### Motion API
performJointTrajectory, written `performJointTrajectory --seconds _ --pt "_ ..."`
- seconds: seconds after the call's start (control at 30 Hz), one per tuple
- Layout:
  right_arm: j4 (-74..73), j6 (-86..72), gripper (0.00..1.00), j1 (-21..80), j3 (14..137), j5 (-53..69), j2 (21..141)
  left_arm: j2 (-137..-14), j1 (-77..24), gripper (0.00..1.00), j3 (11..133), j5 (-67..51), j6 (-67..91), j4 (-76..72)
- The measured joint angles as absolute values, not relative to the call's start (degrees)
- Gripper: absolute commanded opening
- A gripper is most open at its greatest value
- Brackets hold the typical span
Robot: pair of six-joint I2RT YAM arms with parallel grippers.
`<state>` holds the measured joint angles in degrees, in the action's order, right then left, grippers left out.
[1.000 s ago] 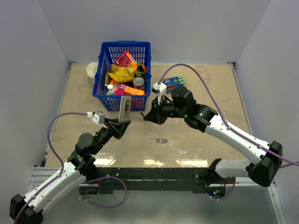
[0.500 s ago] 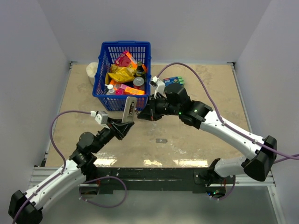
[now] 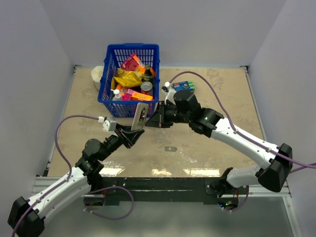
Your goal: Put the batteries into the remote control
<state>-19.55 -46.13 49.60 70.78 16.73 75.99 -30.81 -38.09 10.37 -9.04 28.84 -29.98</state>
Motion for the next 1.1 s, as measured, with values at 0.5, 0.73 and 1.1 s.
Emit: performJointTrajectory --seconds 0.5,0.73,1.1 --pt "-17.9 -51.1 0.0 49.8 68.8 14.4 75.7 -33.4 -40.8 0.0 9.3 -8.4 28.9 -33.2" --pt "-18.2 -52.1 0.0 49.8 68.8 13.1 75.9 -35.1 -44.5 0.0 8.6 -4.3 29.5 -36.2" --pt "-18.0 -53.2 0.0 49.8 68.9 11.6 77.5 -37.2 -45.6 0.0 7.5 -1.1 34.1 -38.9"
